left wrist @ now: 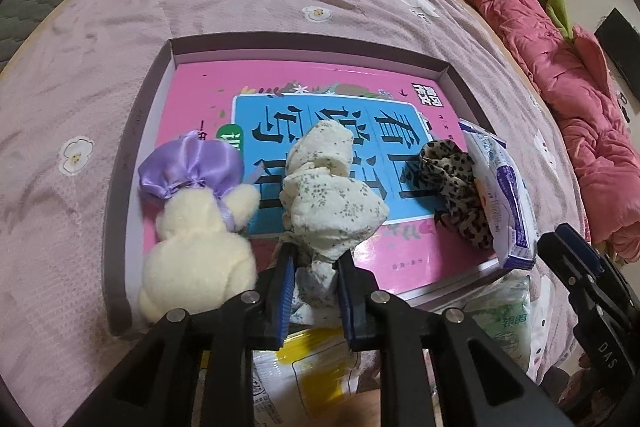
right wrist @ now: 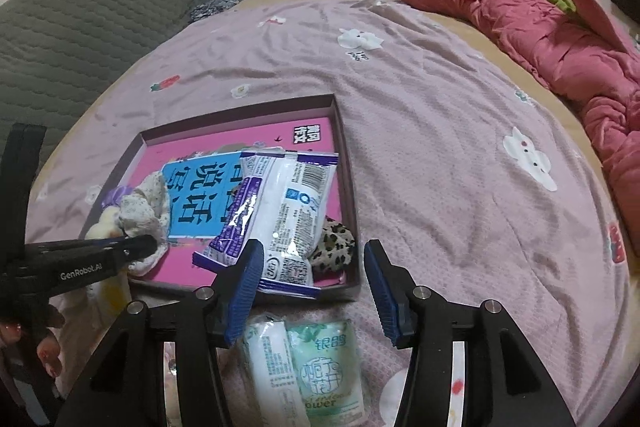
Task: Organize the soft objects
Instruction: 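Lower and release the scrunchie in the tray with the left tool while the right tool releases the white packet, then withdraw both tools from the tray toward the remaining items beside it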
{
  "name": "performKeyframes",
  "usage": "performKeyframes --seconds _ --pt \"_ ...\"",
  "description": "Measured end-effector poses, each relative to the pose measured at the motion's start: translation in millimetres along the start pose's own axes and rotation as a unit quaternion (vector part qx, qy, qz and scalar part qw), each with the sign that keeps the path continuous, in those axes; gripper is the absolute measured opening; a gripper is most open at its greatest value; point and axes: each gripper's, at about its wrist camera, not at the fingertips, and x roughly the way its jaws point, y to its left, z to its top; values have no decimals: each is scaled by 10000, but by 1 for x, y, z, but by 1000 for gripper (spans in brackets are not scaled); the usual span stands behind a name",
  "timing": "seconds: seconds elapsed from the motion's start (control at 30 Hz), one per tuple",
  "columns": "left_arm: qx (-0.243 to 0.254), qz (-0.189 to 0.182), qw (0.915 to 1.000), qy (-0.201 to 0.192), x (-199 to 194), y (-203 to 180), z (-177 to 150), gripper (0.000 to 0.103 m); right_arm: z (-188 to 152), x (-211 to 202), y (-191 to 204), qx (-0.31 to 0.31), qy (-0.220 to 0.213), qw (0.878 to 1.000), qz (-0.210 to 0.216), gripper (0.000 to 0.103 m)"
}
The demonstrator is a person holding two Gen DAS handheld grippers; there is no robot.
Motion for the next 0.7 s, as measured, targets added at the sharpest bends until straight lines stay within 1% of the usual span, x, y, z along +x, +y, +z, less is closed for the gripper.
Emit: performKeyframes --seconds 0.07,0.23,0.3,0.37,0.57,0.7 --pt "-17 17 10000 11 -1 2 -1 25 0 -2 -1 19 -21 10000 -19 54" --pt "-73 44 10000 2 -4 7 -3 29 0 -6 -4 60 -64 10000 -6 54" --pt "-108 18 9999 -25 -6 9 -2 33 1 -8 -3 47 -87 10000 -6 54" --pt "-123 28 9999 -38 -8 9 -2 40 1 -10 -2 45 -94 9999 6 55" --pt "-111 95 9999 -45 -11 9 -2 40 3 -16 0 85 -156 9998 50 55" --pt "-168 135 9997 -135 -19 11 -3 41 3 -19 1 72 -169 9998 26 55"
